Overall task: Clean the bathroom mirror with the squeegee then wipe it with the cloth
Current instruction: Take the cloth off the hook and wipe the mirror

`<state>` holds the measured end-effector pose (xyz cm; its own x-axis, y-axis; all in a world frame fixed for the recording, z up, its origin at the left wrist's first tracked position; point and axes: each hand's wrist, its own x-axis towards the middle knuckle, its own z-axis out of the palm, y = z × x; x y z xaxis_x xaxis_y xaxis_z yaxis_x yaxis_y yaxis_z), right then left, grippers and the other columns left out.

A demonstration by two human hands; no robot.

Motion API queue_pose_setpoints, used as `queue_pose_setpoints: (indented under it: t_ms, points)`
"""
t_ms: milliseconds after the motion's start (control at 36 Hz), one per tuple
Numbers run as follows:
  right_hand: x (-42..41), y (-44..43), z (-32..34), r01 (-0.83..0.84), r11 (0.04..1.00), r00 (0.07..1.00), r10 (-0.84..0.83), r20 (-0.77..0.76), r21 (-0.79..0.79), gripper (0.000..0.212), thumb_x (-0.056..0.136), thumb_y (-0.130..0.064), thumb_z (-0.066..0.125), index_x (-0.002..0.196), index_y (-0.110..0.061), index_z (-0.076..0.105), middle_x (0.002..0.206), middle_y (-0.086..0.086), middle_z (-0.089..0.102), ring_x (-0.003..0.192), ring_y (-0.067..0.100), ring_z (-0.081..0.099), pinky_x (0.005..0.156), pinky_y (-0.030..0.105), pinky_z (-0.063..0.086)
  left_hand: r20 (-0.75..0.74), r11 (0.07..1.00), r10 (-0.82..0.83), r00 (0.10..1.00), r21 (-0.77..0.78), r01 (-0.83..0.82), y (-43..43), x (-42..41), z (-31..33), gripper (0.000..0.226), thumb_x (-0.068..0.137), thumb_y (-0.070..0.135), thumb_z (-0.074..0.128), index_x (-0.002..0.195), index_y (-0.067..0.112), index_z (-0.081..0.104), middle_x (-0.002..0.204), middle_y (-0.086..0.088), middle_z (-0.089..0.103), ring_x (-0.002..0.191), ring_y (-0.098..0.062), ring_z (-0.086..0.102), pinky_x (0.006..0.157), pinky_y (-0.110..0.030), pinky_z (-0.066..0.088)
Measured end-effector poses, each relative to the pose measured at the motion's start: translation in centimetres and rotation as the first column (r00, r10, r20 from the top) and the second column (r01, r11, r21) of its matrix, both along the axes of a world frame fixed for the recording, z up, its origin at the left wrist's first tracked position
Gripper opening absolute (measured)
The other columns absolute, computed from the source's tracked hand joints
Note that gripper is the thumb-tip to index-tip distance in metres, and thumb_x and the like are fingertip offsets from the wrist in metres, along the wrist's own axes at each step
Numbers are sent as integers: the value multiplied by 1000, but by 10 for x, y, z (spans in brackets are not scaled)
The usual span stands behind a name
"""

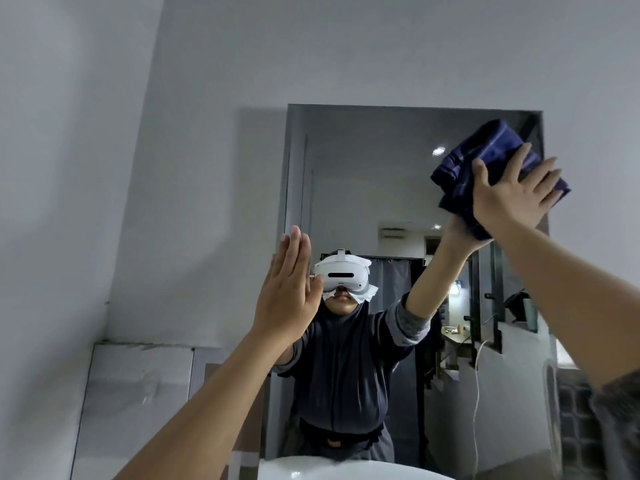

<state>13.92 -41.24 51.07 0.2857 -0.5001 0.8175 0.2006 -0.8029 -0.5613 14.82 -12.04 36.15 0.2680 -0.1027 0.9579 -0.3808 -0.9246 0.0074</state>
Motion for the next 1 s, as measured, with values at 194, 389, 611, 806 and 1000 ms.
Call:
queue_pose_setpoints:
  t_ms: [194,389,611,806,1000]
  points:
    - [-5,57,-33,-66,995,998,67,-16,69,79,89,-64,24,148,-21,-5,156,19,-11,143,32,-13,115,49,-8,-35,999,-21,999,48,22,-1,-11,-25,66,91,43,20,144,15,-8,155,-3,-11,142,-15,-14,116,-27,-3]
    - [-7,122,-33,-109,980,994,113,12,-165,79,89,-63,27,148,-22,-6,155,19,-14,142,33,-17,113,49,-12,-64,994,-94,994,54,97,1,-22,-49,70,95,31,40,144,20,-9,154,3,-17,141,-11,-16,112,-21,-5]
    - [-9,162,-47,-42,615,996,85,14,-787,76,89,-62,28,148,-25,-3,156,17,-10,143,34,-12,115,50,-6,-82,994,-97,992,41,100,6,-22,-69,71,96,34,39,144,21,-12,151,6,-23,140,-10,-18,110,-20,-7]
    - [-15,104,-65,-4,373,1000,-7,-7,-928,80,82,-69,21,148,-29,-2,157,13,-6,144,30,-8,116,45,-3,-95,995,-91,991,30,94,4,-26,-74,72,93,30,47,145,16,-1,154,1,-10,142,-16,-9,113,-26,4]
    - [-11,25,-71,-14,648,997,-51,-61,-761,81,80,-70,19,146,-32,-10,157,10,-15,143,26,-16,116,44,-6,-71,994,-64,995,80,69,10,-24,-76,73,93,39,42,144,16,-5,154,0,-12,142,-12,-11,114,-26,3]
